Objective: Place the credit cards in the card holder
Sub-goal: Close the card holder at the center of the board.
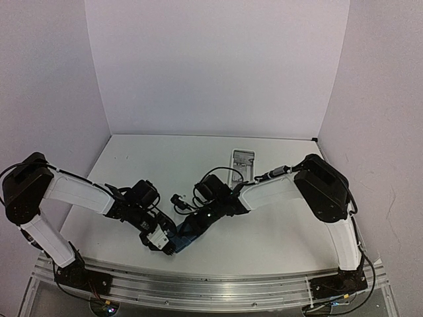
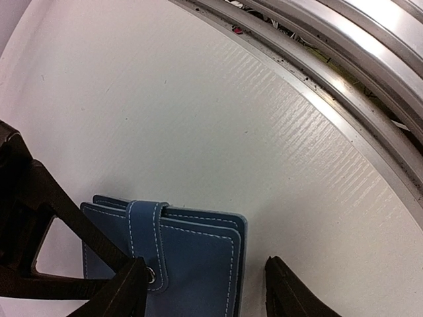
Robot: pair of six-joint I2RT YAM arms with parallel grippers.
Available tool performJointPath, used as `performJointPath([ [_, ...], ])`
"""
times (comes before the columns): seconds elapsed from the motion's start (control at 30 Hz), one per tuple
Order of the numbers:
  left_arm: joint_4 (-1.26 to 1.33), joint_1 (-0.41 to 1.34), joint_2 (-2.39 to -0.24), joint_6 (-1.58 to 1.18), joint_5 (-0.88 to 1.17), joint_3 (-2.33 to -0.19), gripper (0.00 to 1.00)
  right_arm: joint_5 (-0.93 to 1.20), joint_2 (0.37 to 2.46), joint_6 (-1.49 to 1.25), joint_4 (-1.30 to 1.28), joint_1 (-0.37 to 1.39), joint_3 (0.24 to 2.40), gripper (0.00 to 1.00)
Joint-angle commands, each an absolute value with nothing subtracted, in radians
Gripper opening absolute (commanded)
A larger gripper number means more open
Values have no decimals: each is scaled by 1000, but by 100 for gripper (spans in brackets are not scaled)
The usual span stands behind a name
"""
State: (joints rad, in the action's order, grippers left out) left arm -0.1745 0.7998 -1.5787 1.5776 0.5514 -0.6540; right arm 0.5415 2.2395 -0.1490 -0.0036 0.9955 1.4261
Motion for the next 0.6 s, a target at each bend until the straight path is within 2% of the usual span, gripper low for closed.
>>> performJointPath([
  [0.0,-230,802,-1606,1610,428,-631,61,327,2283,-181,-186,1024,1376,0],
  [0.2,-229,802,-1624,1598,366,-648,57,179,2271,-193,-287,1058,1417,0],
  [0.37,-268,802,-1601,1653,371,-623,52,177,2283,-193,-307,1075,1429,0],
  [0.57,-273,802,-1578,1667,401,-614,50,185,2297,-229,-307,1075,1409,0],
])
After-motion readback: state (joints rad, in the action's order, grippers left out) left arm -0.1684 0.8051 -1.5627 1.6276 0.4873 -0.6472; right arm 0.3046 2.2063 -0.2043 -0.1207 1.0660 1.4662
